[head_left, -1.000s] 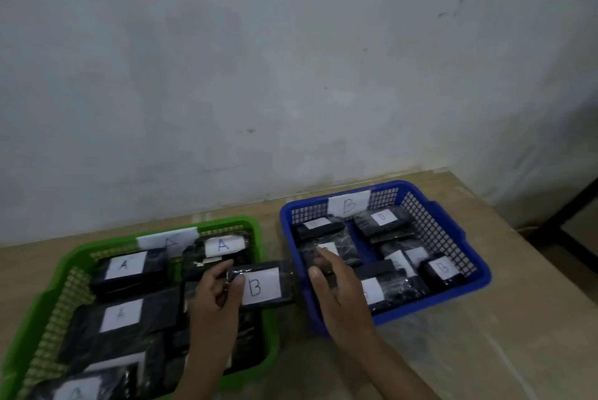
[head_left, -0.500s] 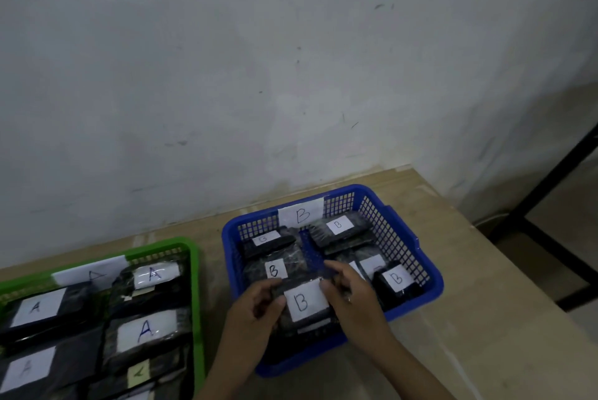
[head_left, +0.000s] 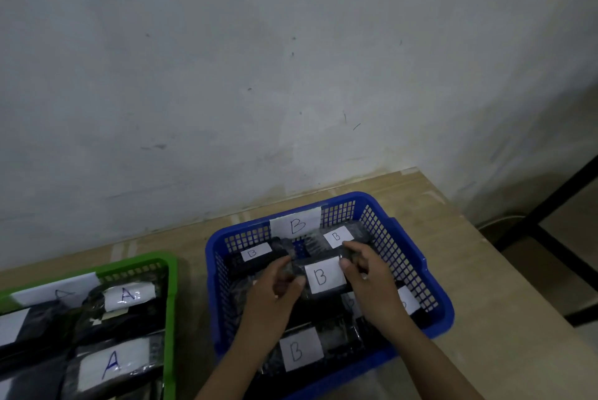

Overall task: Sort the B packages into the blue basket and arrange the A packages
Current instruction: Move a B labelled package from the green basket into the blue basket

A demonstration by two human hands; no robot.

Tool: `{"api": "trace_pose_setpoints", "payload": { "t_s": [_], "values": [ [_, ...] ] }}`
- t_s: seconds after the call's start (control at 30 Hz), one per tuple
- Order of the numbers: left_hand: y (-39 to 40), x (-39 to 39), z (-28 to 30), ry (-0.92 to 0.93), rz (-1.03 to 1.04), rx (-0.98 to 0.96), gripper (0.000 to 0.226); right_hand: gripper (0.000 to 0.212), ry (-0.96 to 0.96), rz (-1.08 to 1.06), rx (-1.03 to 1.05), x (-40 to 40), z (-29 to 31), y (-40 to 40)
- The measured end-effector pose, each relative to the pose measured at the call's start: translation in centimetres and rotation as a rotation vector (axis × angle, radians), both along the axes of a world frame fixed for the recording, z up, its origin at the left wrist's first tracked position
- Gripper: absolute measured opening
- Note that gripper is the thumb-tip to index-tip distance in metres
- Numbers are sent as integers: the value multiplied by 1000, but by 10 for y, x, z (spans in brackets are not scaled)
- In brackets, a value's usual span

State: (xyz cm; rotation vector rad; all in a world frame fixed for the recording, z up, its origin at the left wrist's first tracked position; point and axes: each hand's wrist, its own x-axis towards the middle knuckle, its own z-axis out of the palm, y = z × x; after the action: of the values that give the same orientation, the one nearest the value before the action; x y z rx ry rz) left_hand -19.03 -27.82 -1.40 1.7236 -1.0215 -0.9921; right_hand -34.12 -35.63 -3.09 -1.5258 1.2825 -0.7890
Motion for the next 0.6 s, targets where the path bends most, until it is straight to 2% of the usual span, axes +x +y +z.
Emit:
{"api": "trace_pose_setpoints", "payload": {
  "t_s": [0.2, 0.3, 0.37, 0.5, 0.6],
  "values": [
    [-40, -8, -8, 30, 59, -2, 23, 31, 62, -2, -43, -9, 4, -25],
    [-56, -5, -15, 16, 107, -7, 21, 30, 300, -129, -352, -27, 10, -46],
    [-68, -2, -19, -6, 140, -12, 21, 31, 494, -206, -468, -43, 8, -59],
    [-96, -9, -26, 14, 122, 11, 19, 41, 710, -130, -328, -65, -14, -75],
    [-115, -21, -33, -28, 85, 27, 17, 42, 716, -74, -332, -65, -24, -78]
  ]
}}
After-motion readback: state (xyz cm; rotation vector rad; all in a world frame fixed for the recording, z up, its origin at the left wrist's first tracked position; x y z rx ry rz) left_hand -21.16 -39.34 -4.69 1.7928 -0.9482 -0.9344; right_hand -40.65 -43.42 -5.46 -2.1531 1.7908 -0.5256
